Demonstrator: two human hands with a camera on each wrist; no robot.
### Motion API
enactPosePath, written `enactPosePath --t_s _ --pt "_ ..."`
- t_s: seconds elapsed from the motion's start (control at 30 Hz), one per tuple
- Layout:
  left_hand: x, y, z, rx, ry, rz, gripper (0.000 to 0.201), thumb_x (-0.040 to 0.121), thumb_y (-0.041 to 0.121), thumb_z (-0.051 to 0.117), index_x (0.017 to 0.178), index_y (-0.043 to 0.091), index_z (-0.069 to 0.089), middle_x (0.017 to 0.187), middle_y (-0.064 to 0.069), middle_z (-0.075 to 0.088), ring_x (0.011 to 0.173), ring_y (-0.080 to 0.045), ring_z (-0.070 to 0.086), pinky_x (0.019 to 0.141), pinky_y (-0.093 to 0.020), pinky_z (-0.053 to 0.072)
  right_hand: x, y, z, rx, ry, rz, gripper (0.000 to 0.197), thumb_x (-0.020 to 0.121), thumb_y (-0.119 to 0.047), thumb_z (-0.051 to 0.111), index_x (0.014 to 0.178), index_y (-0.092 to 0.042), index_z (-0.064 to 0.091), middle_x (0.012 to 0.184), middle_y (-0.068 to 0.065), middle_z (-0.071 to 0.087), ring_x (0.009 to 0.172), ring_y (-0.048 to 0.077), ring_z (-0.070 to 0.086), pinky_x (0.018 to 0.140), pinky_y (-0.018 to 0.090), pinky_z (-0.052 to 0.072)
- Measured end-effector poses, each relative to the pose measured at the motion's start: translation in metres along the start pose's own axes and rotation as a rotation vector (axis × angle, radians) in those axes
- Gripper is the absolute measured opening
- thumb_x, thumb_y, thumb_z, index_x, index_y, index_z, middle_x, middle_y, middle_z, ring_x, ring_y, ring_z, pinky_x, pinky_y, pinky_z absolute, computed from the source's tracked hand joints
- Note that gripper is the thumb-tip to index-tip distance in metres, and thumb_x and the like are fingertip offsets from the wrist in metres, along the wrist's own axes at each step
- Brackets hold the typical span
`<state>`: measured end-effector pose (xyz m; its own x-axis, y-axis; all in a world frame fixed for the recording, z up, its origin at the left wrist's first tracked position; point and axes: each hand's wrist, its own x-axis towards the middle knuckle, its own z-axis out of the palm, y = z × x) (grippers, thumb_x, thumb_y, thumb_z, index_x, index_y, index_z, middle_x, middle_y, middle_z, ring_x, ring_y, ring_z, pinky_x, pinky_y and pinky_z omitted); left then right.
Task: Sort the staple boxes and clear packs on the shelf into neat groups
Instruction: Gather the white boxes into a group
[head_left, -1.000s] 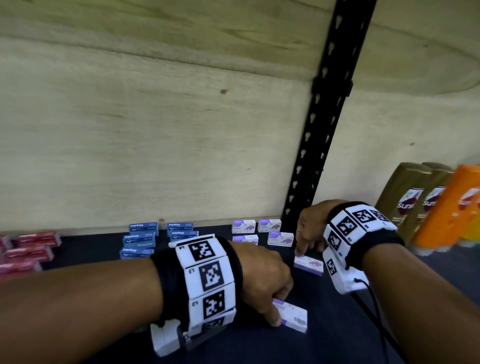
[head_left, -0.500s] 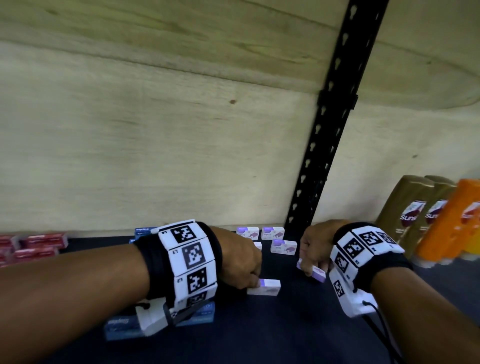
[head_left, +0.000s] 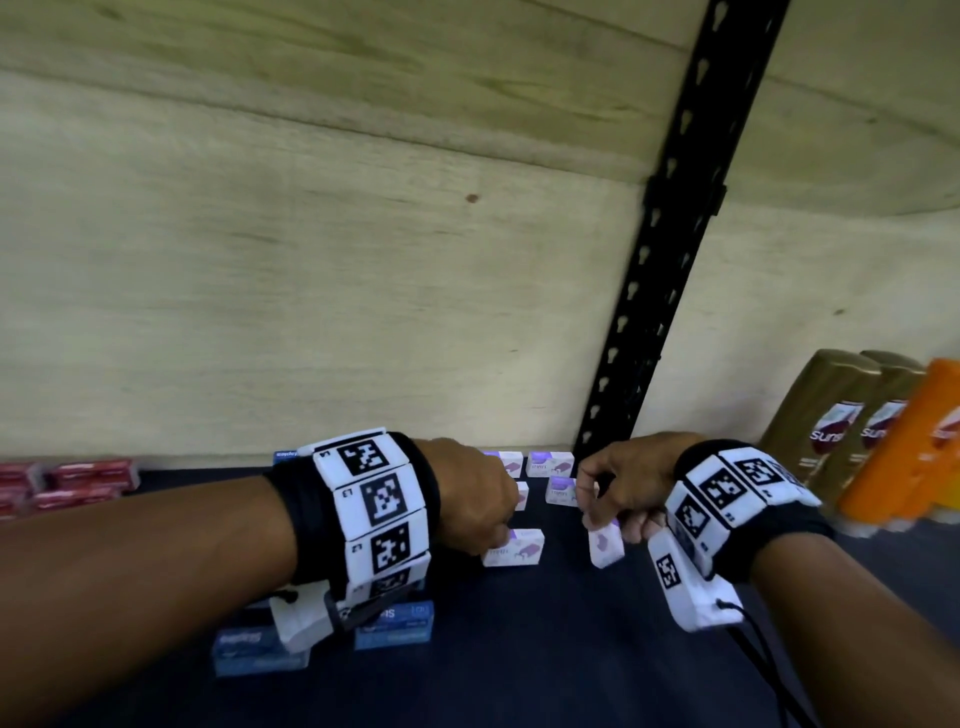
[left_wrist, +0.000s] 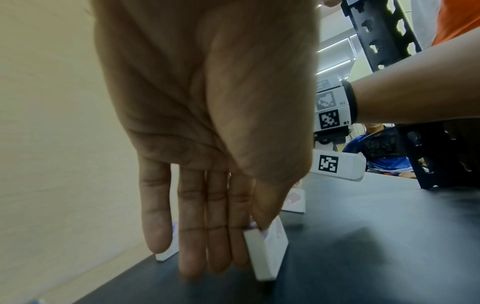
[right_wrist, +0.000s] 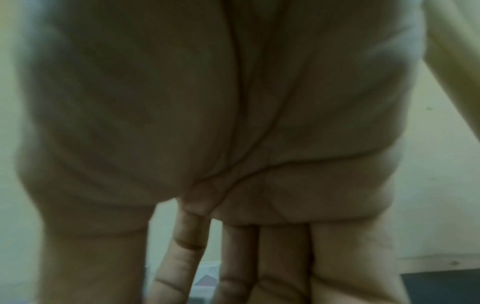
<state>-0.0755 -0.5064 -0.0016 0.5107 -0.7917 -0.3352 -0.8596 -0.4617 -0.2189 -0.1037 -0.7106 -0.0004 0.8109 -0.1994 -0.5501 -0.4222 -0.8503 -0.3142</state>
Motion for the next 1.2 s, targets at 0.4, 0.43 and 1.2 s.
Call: enactPosePath --t_s 0.4,0.43,1.2 --pt "0.003 -0.007 0.003 0.032 -0.009 -0.056 0.038 0.102 0.038 0.037 0.121 0.014 0.06 0.119 -0.008 0.059 0.101 -0.027 0.059 0.073 -0.032 0.041 -0.003 -0.006 0.003 0.053 -0.029 0.036 0.015 0.083 -0.013 0.079 0.091 -0.012 0.066 0.076 0.007 0.065 0.06 0.017 0.061 0.048 0.02 0.051" --pt "0.003 -0.007 0.003 0.02 -0.017 -0.057 0.038 0.102 0.039 0.037 0.12 0.014 0.06 0.118 -0.008 0.06 0.1 -0.026 0.058 0.073 -0.033 0.041 -0.004 -0.008 0.004 0.054 -0.043 0.036 0.017 0.084 -0.009 0.077 0.095 -0.012 0.064 0.081 0.01 0.066 0.063 0.019 0.064 0.049 0.021 0.052" --pt "0.005 -0.001 -0.003 -0.032 -0.042 -0.042 0.037 0.101 0.039 0.045 0.127 0.013 0.052 0.121 -0.008 0.057 0.085 -0.018 0.044 0.069 -0.031 0.035 0.001 -0.02 0.009 -0.362 0.143 -0.083 0.025 0.076 -0.01 0.078 0.096 -0.023 0.071 0.07 -0.014 0.058 0.064 0.003 0.053 0.064 0.02 0.048"
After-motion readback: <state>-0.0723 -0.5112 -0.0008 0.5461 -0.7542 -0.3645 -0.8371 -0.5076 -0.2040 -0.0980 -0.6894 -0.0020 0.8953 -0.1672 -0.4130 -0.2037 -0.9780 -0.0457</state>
